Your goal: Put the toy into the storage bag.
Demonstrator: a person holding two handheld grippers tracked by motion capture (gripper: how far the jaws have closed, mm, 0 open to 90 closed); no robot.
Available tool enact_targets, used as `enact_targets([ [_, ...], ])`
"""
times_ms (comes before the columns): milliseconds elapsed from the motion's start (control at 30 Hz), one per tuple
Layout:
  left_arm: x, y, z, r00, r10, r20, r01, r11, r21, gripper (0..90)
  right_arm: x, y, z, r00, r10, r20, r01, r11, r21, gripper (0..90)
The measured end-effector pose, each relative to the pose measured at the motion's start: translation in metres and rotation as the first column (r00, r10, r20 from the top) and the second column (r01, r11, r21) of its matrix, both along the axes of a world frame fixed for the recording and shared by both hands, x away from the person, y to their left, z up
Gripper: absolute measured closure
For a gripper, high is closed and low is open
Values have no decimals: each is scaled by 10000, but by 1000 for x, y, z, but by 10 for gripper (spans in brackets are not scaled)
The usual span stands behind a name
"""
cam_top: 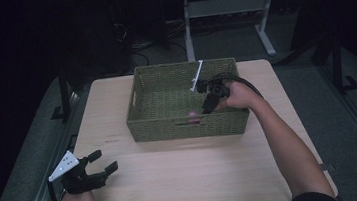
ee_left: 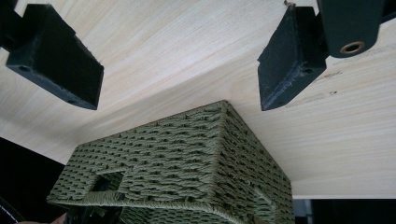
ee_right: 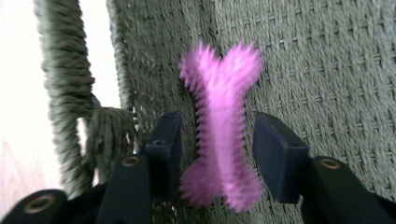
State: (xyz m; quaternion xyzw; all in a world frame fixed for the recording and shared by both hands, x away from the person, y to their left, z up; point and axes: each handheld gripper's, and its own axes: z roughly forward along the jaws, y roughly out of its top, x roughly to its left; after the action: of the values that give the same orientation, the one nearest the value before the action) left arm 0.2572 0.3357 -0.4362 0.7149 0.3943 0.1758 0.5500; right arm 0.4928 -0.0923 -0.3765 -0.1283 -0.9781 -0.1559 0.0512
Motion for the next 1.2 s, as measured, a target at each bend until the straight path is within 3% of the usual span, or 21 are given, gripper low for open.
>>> enact_targets([
  [1200,-1,0,0,10000,58,-31,-58,10000,23,139,-6,-11,22,9971,-697,311,682,9965,479,389],
])
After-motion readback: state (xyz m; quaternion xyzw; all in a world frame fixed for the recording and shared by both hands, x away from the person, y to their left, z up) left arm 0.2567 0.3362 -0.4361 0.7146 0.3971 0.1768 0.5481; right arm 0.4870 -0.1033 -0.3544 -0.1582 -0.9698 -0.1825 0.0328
